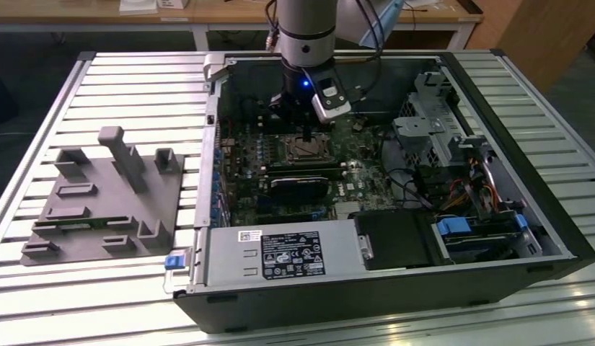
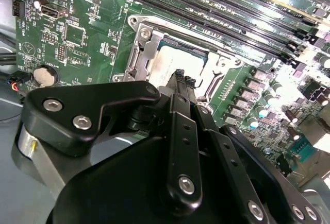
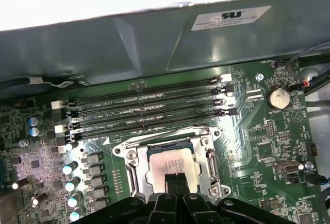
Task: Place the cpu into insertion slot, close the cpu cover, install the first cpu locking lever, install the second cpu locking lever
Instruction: 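Install the first cpu locking lever, then install the second cpu locking lever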
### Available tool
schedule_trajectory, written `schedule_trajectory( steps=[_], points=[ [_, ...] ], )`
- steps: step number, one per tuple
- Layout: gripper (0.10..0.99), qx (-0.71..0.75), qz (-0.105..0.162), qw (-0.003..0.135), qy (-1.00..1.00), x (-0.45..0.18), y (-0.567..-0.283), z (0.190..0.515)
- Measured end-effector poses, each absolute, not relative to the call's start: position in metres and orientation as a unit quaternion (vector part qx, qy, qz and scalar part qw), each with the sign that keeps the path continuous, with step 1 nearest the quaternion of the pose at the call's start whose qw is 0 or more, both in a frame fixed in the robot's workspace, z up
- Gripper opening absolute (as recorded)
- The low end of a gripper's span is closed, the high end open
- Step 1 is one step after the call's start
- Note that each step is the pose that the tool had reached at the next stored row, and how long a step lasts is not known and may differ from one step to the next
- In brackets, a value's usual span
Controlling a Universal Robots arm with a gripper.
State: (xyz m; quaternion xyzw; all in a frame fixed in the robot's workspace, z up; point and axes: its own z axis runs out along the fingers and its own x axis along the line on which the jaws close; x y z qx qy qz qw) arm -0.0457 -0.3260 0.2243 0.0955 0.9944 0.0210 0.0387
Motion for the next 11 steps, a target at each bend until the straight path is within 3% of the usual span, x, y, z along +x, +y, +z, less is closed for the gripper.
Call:
schedule_trajectory(
  steps=[11],
  points=[
    [0.106,0.096,0.021,0.039,0.994,-0.0457,-0.3260,0.2251]
  ],
)
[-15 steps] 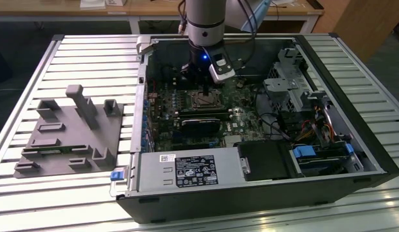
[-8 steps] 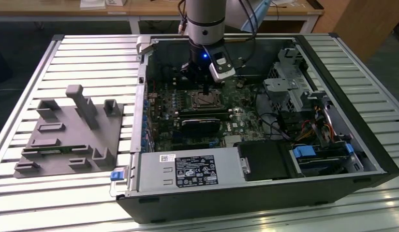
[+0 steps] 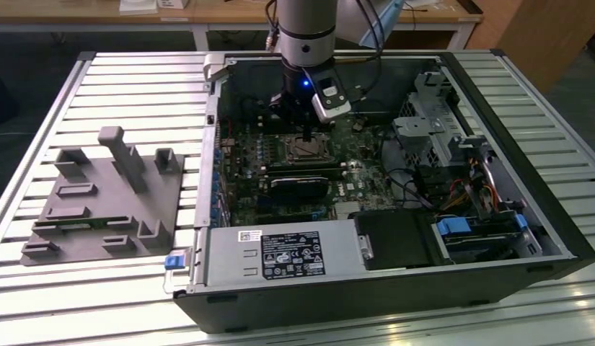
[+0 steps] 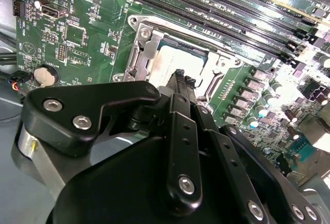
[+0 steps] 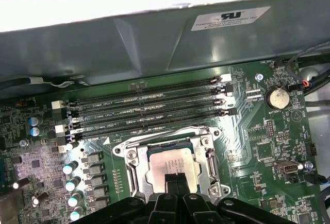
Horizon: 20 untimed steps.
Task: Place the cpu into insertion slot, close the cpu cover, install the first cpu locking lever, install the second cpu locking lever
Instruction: 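Install the second cpu locking lever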
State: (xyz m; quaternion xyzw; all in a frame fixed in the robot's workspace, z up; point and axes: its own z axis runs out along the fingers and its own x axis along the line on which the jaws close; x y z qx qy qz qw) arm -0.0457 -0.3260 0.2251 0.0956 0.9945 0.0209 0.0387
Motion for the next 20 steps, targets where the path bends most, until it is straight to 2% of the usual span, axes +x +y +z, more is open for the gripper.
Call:
schedule_trajectory(
  steps=[20],
  points=[
    [0.106,0.096,0.021,0.039,0.994,-0.046,-0.331,0.237]
  ],
)
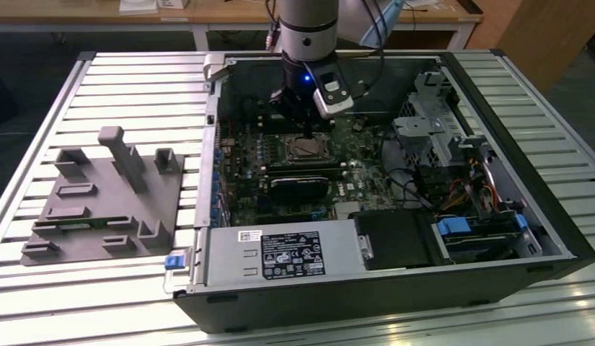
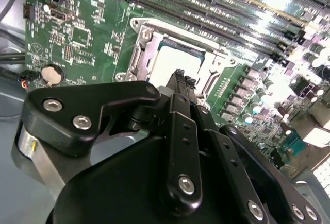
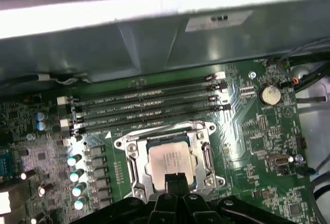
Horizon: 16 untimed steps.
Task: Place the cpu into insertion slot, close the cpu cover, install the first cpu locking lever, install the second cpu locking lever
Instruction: 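Install the second cpu locking lever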
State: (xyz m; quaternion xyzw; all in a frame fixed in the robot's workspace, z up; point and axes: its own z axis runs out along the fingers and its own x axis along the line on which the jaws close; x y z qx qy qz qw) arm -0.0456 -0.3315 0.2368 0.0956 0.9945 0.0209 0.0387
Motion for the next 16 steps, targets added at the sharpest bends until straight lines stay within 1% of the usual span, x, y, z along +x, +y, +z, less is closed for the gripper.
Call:
schedule_trajectory(
  steps=[16],
  points=[
    [0.106,0.098,0.021,0.039,0.994,-0.043,-0.359,0.237]
  ],
)
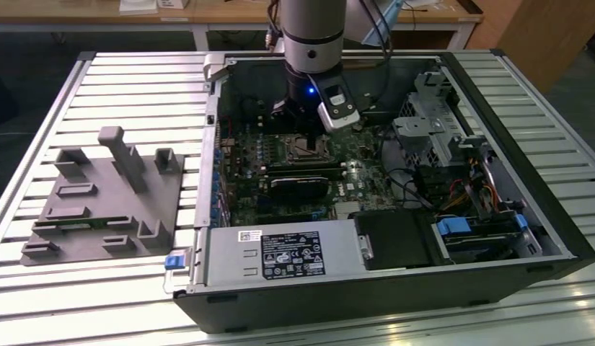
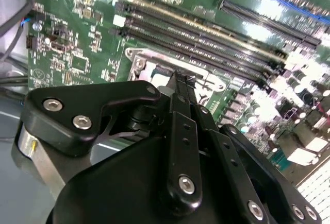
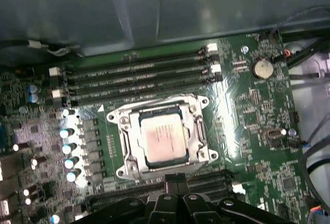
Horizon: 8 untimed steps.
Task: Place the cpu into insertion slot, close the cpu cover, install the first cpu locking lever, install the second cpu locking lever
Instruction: 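Install the second cpu locking lever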
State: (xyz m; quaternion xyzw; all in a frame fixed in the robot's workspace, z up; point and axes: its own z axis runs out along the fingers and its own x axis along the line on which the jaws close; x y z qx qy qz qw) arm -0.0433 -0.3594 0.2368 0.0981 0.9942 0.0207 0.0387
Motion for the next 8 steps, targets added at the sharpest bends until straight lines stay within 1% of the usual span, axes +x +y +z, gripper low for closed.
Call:
schedule_trajectory(
  steps=[8],
  points=[
    [0.106,0.099,0.021,0.039,0.994,-0.0433,-0.3670,0.2352]
  ],
)
